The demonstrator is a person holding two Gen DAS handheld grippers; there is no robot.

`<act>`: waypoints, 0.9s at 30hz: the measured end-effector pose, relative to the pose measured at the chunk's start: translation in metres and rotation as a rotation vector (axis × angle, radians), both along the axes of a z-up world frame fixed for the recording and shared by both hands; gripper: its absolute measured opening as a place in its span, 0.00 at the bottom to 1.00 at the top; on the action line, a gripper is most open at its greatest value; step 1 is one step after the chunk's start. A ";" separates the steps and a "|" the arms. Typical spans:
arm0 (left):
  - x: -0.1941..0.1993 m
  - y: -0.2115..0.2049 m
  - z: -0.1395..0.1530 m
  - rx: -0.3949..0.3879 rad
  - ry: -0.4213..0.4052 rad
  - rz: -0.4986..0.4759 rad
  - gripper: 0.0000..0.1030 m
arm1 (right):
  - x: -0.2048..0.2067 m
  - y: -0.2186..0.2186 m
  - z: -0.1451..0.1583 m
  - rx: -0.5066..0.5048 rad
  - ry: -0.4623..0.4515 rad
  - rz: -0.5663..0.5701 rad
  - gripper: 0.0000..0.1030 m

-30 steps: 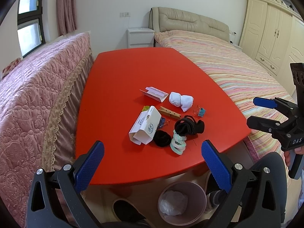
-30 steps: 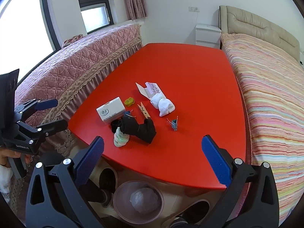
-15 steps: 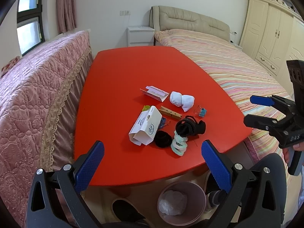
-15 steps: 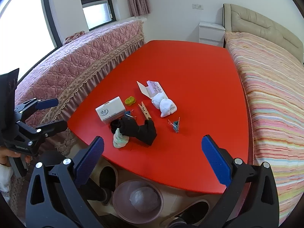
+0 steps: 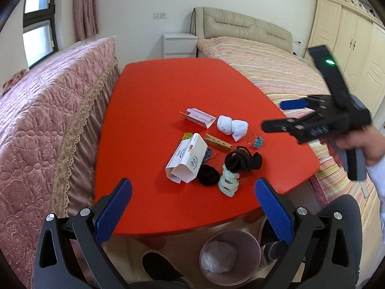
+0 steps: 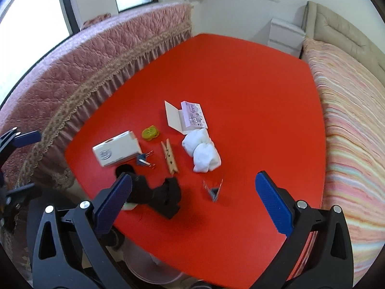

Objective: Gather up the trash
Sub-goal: 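Reach the right tool to the white tissue bundle and grasp it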

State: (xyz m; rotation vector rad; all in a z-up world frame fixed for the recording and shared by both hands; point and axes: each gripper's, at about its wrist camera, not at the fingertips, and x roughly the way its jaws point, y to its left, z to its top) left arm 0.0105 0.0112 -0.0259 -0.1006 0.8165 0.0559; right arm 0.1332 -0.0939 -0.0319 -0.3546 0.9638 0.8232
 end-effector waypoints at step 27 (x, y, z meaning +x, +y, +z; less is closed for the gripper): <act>0.001 0.013 -0.008 -0.016 0.027 0.028 0.94 | 0.052 0.051 -0.068 -0.199 0.097 0.064 0.31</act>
